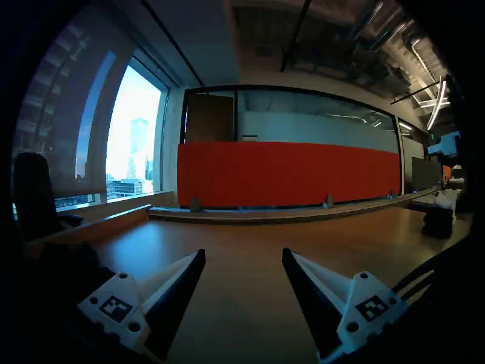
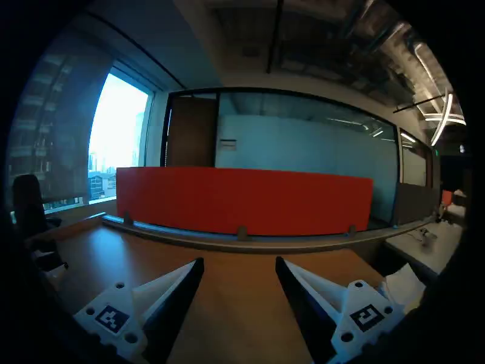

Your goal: Fold towel

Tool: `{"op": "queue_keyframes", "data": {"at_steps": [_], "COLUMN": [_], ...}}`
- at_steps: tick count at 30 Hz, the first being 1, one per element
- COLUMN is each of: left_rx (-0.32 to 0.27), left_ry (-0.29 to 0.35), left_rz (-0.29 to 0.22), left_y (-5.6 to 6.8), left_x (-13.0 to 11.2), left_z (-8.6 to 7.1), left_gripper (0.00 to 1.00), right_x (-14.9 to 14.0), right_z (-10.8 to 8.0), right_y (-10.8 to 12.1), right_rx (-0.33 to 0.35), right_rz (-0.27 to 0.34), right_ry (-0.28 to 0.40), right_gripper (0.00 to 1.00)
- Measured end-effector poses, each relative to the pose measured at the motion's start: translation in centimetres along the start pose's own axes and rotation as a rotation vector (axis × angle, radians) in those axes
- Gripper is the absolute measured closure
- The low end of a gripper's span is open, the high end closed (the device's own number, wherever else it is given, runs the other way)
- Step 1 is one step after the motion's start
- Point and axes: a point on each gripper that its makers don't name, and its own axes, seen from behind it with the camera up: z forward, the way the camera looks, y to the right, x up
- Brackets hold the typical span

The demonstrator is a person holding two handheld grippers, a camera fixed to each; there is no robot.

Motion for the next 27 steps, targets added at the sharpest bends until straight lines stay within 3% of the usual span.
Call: {"op": "queue_keyframes", "data": {"at_steps": [21, 27], "left_rx": [0.004, 0.004], "left_ry": [-0.001, -0.001], "left_rz": [0.004, 0.004], "left_y": [0.1, 0.1], "left_x": [-0.2, -0.4], "left_z": [0.0, 0.0], "left_gripper": [0.03, 0.03], "right_x": [0.4, 1.3], "right_z": [-0.8, -1.1], "right_y": [0.2, 1.2], "right_rx": [0.003, -0.009], "right_rz": [-0.002, -0.007], "right_ry": [0.018, 0.042], "right_gripper": [0.09, 0.09]}}
